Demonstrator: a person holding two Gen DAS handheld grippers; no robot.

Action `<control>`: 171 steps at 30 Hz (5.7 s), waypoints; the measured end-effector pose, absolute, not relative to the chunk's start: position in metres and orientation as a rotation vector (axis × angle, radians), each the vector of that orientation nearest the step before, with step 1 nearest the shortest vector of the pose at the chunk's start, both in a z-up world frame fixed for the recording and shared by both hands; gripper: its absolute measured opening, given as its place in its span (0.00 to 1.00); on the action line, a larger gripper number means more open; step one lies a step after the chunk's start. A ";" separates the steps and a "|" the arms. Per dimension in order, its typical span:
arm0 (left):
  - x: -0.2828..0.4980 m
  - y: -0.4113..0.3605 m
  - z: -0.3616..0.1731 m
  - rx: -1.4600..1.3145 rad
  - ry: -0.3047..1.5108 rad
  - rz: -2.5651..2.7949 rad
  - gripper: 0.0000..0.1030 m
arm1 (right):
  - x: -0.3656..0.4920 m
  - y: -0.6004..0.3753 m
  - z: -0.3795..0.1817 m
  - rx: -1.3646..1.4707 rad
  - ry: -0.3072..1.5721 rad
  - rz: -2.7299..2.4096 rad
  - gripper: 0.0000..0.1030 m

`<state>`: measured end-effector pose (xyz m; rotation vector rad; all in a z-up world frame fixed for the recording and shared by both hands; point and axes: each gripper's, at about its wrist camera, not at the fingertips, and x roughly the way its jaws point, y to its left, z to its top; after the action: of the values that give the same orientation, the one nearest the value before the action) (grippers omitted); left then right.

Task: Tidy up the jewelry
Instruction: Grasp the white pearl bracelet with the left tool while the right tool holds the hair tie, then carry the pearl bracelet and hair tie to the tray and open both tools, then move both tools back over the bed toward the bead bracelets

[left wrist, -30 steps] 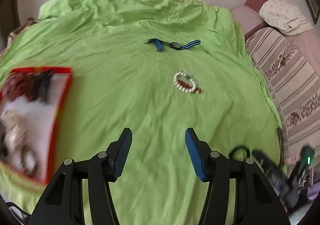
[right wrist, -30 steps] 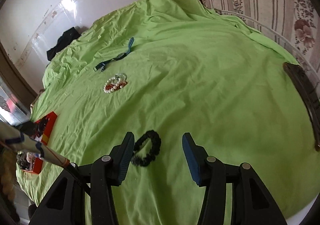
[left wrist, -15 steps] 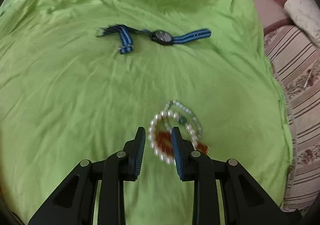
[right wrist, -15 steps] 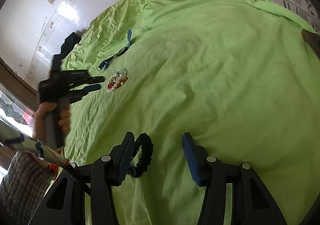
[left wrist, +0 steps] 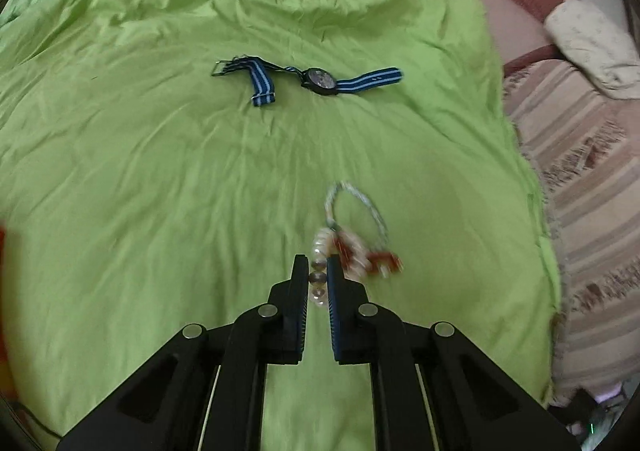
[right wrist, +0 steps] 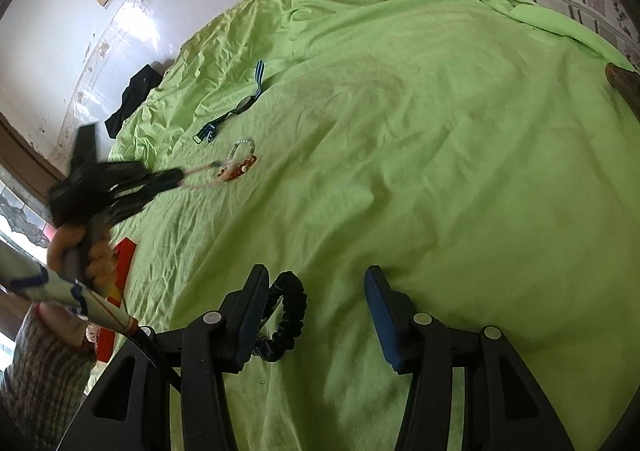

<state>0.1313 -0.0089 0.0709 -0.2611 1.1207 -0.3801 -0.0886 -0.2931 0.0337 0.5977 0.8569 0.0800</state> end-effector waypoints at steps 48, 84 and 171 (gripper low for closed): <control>-0.019 0.049 0.054 -0.184 1.106 -0.303 0.09 | -0.108 -0.236 0.052 0.231 0.825 0.009 0.10; -0.099 0.216 0.180 -0.241 0.869 -0.126 0.09 | -0.098 -0.053 0.157 0.067 0.787 0.367 0.10; -0.157 0.171 0.163 -0.076 0.800 0.094 0.54 | -0.101 -0.020 0.124 0.093 0.886 0.358 0.40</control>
<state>-0.1567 0.1714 0.1635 -0.0762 0.8005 0.0937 -0.1014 -0.0200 0.1243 0.0929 0.8861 0.3582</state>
